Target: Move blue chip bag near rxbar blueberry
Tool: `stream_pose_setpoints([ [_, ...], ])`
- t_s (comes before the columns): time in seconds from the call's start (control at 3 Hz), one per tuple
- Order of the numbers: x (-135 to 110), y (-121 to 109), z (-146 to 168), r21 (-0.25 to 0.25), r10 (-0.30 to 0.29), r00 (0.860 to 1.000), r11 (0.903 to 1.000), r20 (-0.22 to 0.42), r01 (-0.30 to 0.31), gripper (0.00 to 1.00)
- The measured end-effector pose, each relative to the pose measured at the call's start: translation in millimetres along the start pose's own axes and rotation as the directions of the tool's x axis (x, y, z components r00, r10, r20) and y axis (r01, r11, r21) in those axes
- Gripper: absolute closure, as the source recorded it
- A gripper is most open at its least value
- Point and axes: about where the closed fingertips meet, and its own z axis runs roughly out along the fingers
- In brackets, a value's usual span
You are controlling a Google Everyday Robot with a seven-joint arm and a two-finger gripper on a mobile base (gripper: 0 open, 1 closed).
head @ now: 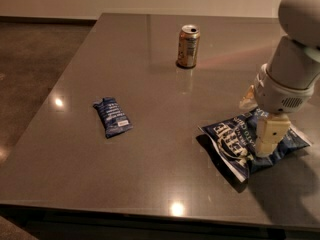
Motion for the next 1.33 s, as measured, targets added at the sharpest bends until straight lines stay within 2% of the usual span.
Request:
stream_pose_setpoints([
  [0.33, -5, -1, -5, 0.008, 0.013, 1.0, 0.9999, -0.006, -0.013, 0.57],
  [0.67, -9, -1, -7, 0.009, 0.019, 1.0, 0.9998, -0.009, -0.019, 0.79],
  [1.0, -45, -5, -30, 0.027, -0.032, 0.997, 0.9992, 0.073, 0.03, 1.0],
  [1.33, -94, -8, -50, 0.028, -0.089, 0.98, 0.9959, 0.179, 0.086, 1.0],
])
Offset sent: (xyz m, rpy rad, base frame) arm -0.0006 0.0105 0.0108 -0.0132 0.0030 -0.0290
